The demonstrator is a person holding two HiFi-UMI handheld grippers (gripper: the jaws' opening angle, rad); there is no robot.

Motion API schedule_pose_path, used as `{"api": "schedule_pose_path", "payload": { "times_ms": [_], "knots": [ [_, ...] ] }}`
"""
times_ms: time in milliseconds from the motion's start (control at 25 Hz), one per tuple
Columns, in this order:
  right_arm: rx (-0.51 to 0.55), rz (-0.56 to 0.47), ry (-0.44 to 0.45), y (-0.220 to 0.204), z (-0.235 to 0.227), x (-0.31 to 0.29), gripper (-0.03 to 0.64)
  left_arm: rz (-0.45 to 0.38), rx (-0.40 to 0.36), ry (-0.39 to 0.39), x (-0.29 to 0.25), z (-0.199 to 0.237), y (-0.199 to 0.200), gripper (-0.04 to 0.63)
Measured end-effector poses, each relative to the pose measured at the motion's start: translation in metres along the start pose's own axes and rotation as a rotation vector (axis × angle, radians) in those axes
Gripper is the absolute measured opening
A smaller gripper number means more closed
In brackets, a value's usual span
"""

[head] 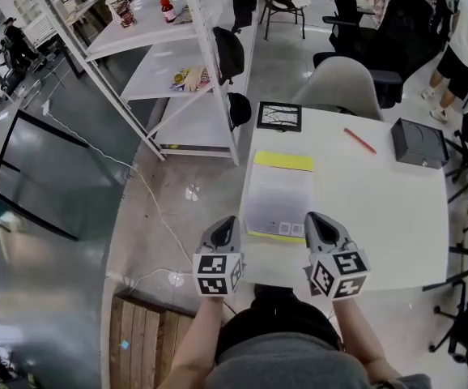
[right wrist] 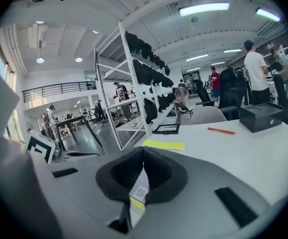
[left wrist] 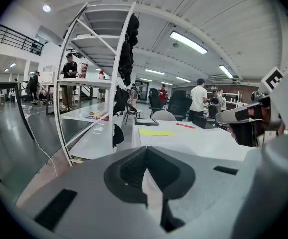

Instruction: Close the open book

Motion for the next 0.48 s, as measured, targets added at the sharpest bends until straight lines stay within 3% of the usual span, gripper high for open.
{"api": "schedule_pose_path", "payload": {
  "times_ms": [480],
  "knots": [
    [-0.025,-0.096,-0.055,0.012,-0.018,0.018,0.003,-0.011,-0.036,-0.024,-0.008,-0.005,0.014,0.006]
  ]
}}
Point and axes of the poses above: the fingertips, and each gripper's own axes: x backward along the fingers, z to its left, y out of its top, the point moved 8 cm from there along x, backward along the fingers, and after that the axes turned 4 degrees about -y, right-handed, at the moved point
